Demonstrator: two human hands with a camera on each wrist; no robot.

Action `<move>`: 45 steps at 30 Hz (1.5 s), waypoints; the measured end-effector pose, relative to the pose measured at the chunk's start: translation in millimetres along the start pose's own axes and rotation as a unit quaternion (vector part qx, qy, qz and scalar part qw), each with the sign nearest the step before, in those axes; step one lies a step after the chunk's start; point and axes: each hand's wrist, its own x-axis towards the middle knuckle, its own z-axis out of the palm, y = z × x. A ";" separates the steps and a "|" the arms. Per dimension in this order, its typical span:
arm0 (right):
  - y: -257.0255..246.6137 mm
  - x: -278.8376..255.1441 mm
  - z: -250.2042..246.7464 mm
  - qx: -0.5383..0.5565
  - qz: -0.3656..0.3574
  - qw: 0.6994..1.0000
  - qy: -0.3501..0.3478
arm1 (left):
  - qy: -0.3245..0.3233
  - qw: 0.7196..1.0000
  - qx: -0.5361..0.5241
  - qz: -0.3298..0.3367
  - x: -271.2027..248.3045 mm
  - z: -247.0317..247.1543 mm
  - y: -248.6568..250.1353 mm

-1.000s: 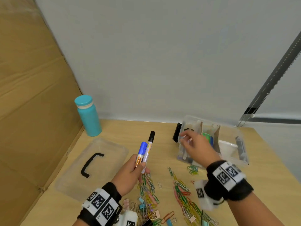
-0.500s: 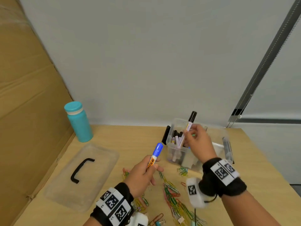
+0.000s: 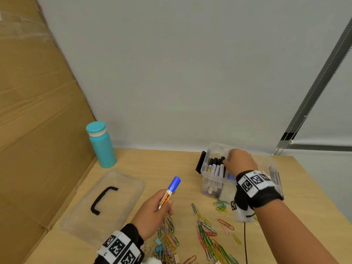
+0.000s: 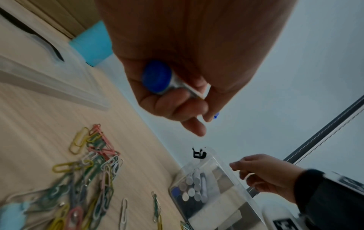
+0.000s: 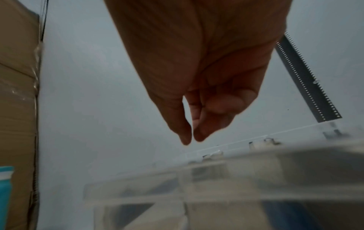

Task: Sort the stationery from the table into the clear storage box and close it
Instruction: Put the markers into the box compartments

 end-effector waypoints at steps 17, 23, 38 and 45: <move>88.1 -60.9 44.2 -0.030 0.011 0.987 0.159 | 0.075 0.963 0.236 0.106 71.2 54.3 64.1; 86.1 -63.4 43.6 -0.027 0.064 0.989 0.131 | 0.027 0.881 0.472 0.039 131.1 108.4 101.5; 89.5 -62.6 44.9 -0.005 0.024 0.988 0.150 | -0.062 0.925 0.375 -0.002 134.8 121.0 104.8; 89.5 -63.8 44.5 0.015 0.013 0.990 0.137 | 0.010 0.961 0.262 0.093 31.4 66.8 65.8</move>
